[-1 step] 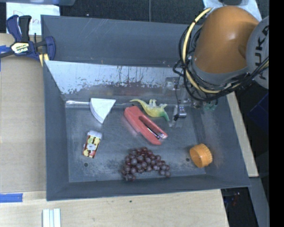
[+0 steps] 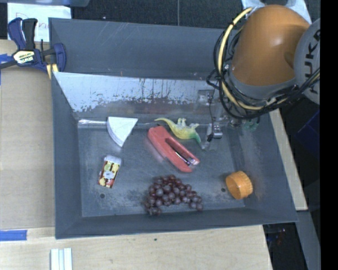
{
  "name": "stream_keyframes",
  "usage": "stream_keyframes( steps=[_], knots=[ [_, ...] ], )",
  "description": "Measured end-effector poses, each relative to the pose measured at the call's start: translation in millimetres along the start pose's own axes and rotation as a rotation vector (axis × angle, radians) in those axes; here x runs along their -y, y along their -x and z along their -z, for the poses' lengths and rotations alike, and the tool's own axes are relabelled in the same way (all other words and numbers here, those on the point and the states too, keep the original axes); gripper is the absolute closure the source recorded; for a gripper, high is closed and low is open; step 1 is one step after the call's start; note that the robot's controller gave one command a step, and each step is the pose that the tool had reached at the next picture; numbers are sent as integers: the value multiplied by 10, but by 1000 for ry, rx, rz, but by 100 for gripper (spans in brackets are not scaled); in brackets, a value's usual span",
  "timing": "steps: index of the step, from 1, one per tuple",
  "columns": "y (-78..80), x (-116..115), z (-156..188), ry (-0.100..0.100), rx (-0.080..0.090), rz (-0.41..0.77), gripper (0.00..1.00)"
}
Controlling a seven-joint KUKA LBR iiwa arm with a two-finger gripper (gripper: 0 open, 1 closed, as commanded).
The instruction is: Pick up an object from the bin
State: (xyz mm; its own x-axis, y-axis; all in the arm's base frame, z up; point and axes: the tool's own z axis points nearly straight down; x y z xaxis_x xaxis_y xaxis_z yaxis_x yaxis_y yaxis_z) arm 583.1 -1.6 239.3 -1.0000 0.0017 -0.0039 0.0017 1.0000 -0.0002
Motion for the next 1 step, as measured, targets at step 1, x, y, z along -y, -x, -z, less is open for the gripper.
stream_keyframes(
  steps=[1],
  knots=[
    [-294,-103,-968,0,4,24,0]
  ],
)
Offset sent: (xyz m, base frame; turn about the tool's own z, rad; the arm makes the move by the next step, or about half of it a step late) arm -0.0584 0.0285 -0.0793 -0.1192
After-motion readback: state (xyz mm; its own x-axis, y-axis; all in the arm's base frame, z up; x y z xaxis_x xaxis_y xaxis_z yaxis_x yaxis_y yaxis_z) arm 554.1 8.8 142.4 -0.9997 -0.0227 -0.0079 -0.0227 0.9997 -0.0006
